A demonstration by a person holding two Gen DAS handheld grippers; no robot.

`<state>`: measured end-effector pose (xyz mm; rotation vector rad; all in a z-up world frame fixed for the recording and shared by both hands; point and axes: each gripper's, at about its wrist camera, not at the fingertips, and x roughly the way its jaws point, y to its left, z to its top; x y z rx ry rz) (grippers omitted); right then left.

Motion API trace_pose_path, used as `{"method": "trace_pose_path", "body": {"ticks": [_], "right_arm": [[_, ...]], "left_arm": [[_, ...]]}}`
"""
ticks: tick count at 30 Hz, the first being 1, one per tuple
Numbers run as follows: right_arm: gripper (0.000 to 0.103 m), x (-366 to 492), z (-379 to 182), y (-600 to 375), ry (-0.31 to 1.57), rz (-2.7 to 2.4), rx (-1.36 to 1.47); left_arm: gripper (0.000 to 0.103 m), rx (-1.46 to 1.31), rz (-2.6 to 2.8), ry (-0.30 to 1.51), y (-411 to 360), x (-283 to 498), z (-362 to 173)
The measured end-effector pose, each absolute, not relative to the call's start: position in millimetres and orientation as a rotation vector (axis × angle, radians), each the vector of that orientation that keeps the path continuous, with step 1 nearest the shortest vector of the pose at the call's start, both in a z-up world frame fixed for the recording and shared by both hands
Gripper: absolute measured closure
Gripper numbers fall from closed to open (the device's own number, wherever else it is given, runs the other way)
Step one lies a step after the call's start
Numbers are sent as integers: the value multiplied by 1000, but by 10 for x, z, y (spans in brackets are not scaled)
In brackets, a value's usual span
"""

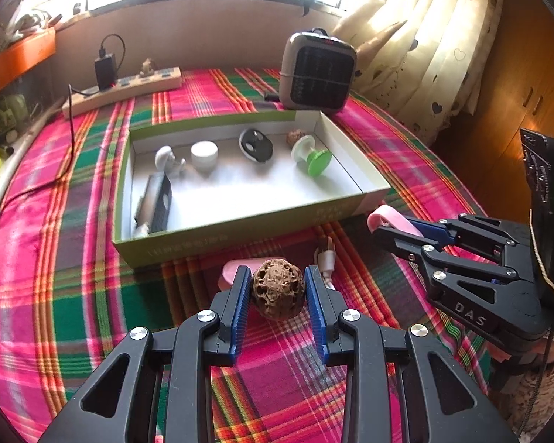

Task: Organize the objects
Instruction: 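Lift the pink clip and walnut and carry them over the box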

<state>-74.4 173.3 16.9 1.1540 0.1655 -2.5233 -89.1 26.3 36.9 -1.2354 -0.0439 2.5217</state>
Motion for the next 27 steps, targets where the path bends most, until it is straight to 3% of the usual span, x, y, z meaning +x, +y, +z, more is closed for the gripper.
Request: {"method": "trace_pose_path", "body": {"ticks": [13, 27], "right_arm": [[84, -948, 426, 1553, 194, -2506, 1082], [84, -1386, 341, 1362, 190, -2452, 1128]], "left_arm": [[75, -1208, 2581, -92, 41, -1236, 544], [75, -1252, 2578, -80, -2, -1728, 458]]}}
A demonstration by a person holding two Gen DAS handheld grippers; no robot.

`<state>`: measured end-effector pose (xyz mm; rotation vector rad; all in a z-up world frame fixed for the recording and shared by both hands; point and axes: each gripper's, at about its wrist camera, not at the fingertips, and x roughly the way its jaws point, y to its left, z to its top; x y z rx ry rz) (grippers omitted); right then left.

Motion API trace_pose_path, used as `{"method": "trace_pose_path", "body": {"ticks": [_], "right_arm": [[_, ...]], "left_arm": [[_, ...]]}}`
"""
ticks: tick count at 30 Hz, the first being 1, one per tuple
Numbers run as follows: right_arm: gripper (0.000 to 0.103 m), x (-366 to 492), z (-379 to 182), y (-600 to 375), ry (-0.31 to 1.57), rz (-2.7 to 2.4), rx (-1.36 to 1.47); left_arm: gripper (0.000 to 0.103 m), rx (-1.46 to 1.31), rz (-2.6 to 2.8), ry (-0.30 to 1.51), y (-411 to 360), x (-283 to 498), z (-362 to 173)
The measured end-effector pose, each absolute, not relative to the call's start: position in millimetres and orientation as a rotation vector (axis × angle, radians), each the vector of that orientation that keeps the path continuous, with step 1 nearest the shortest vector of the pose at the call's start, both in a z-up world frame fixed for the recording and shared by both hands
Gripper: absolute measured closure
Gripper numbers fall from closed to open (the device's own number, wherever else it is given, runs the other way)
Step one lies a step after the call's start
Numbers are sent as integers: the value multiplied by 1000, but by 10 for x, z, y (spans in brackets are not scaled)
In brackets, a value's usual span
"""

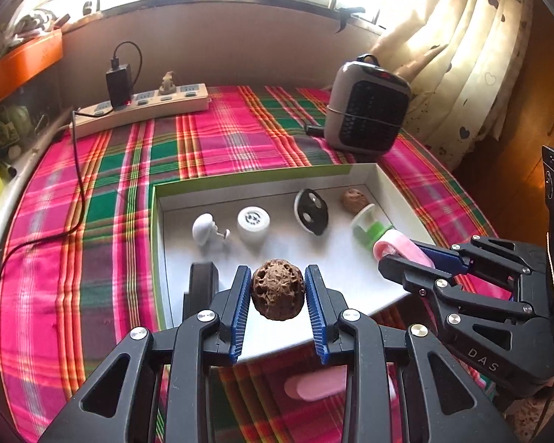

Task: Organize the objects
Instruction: 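Lift the pink clip and walnut and carry them over the box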

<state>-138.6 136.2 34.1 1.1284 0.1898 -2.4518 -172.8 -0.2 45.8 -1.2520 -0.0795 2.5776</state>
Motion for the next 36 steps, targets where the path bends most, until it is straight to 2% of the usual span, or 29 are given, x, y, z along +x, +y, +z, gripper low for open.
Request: {"method": "trace_pose_path", "body": {"ticks": [13, 36], "right_arm": [[84, -1682, 119, 1238, 209, -2409, 1196], [84, -1906, -34, 1175, 340, -2472, 1204]], "left_arm": [[75, -1338, 2579, -55, -13, -2090, 222], [75, -1353, 2604, -1, 57, -2320, 124]]}}
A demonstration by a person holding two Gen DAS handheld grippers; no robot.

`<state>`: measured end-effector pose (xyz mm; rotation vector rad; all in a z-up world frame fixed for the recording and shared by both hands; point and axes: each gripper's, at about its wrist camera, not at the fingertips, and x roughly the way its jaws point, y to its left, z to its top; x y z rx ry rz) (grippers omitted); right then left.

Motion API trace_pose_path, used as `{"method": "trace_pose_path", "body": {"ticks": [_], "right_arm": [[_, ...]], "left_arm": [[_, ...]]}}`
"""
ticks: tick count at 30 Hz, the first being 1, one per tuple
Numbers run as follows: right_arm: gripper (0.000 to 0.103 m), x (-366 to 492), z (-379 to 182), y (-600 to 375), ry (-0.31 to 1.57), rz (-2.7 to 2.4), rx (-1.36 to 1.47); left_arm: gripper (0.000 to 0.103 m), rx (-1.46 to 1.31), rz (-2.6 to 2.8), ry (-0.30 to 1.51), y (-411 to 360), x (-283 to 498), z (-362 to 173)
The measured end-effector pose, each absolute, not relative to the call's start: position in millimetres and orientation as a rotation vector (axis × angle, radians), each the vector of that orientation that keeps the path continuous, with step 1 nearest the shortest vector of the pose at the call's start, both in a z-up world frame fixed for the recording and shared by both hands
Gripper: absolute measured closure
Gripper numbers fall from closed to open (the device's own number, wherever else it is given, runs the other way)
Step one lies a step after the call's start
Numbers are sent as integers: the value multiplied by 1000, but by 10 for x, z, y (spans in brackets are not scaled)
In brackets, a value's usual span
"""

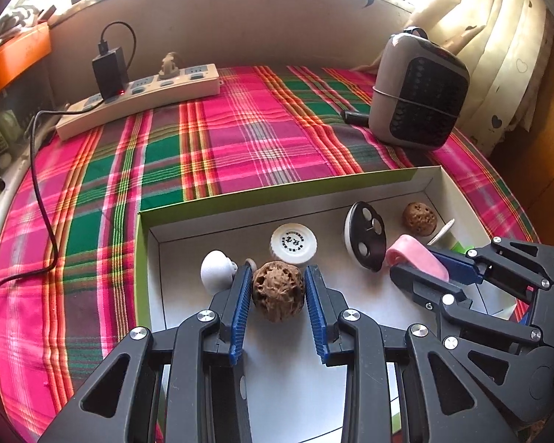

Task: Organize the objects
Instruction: 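Lift the pink clip and walnut and carry them over the box, then open the right gripper to drop the pink clip while the left drops the walnut into the box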

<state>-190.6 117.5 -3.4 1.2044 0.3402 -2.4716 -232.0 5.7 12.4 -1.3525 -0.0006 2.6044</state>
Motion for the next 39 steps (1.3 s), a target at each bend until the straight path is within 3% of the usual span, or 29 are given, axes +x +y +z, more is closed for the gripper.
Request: {"method": "trace_pose_path", "body": {"ticks": [23, 30, 35, 39], "right_arm": [[84, -1932, -33, 1181, 362, -2513, 1173], [70, -1924, -31, 1205, 357, -2526, 1172], [68, -1910, -30, 1221, 339, -2526, 1175], [60, -1884, -29, 1220, 326, -2520, 1177]], "left_arm": [[72, -1358, 2609, 7, 62, -2355, 104], [69, -1356, 2617, 30, 96, -2331, 98], [68, -1348, 2623, 44, 109, -2298, 100], [66, -1336, 2631, 47, 102, -2268, 125]]}}
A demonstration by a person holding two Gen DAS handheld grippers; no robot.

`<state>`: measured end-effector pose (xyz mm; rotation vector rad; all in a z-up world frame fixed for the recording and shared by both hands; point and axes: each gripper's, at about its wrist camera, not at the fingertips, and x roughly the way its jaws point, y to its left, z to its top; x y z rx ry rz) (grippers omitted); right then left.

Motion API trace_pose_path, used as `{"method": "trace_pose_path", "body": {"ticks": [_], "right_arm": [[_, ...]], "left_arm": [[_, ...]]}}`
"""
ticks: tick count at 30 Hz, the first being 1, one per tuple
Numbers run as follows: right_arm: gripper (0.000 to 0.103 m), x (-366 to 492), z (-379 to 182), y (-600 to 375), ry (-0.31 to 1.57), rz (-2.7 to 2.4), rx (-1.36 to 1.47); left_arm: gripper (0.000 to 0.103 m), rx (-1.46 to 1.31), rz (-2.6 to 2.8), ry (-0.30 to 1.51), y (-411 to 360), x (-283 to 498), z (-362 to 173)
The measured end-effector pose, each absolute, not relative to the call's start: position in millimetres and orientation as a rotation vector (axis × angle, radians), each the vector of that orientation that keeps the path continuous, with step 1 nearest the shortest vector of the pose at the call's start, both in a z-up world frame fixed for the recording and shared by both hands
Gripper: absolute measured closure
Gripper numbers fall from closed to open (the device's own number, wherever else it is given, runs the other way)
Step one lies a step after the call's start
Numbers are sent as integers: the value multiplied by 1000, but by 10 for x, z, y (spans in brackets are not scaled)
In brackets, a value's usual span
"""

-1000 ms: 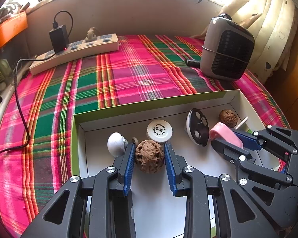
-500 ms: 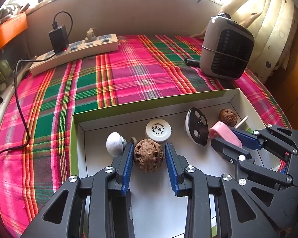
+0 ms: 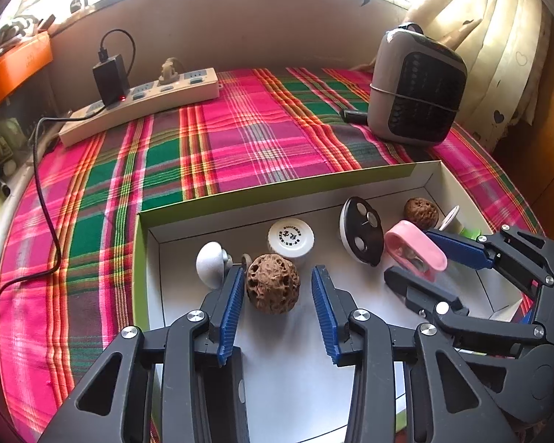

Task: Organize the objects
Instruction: 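Open the right gripper to drop the pink clip while the left drops the walnut into the box, then move both grippers back toward the pink case and white cable beside the box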

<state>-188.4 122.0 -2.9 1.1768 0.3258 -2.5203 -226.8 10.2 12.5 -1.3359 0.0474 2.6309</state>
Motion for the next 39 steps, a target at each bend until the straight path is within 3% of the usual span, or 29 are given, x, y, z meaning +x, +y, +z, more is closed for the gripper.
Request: {"method": "trace_pose_path", "body": {"ticks": [39], "right_arm": [[55, -1246, 336, 1242, 208, -2574, 1058]], "left_arm": [[65, -1154, 2787, 37, -109, -1442, 541]]}}
